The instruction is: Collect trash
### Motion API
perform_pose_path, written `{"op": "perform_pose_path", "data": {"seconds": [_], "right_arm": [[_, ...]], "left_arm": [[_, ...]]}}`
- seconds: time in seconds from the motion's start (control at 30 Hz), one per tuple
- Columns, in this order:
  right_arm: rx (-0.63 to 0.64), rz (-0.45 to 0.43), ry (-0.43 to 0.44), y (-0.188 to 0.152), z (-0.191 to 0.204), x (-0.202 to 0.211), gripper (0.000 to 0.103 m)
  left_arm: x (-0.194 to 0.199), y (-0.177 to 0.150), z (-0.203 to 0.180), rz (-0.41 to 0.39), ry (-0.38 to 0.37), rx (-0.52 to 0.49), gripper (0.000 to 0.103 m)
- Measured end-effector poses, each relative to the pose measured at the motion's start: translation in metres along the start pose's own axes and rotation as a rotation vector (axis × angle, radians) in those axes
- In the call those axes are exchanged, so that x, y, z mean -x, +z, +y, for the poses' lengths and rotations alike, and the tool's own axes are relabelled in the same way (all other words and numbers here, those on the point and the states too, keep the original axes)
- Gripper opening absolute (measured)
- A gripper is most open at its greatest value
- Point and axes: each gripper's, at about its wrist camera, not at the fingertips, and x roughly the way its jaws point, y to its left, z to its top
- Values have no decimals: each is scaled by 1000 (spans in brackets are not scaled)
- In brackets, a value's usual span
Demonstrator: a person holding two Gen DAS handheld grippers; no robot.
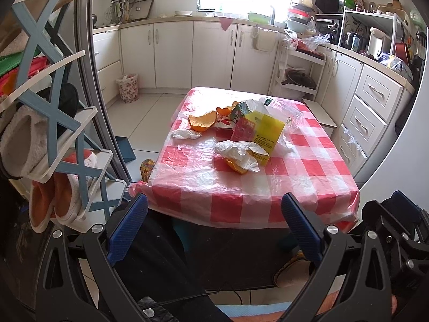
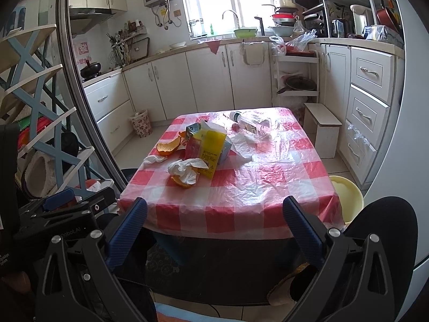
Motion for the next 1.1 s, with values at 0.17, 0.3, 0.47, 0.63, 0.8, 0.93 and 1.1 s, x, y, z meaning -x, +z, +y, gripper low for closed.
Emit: {"op": "perform_pose_path", "data": {"seconds": [0.17, 0.3, 0.47, 0.63, 0.8, 0.93, 1.1], "right_arm": [[10, -16, -5, -1, 1, 0, 97], [12, -19, -4, -2, 1, 0, 97], [15, -24, -7, -2, 2, 0, 97], [22, -25, -9, -2, 3, 0, 97], [10, -28, 1, -4, 4, 0, 97], [30, -43, -10, -5, 4, 0, 97], [31, -37, -7, -4, 4, 0, 97]], "left_arm": [[0, 0, 0, 1, -1, 0, 96], [0, 1, 1, 2, 0, 0, 96], [0, 1, 0, 3, -1, 2, 96], [-1, -1, -1, 5, -2, 3, 96], [-1, -3, -3, 8, -4, 5, 96], [-1, -4, -4, 10, -3, 6, 96], [-1, -5, -4, 15, -5, 15, 96]]}}
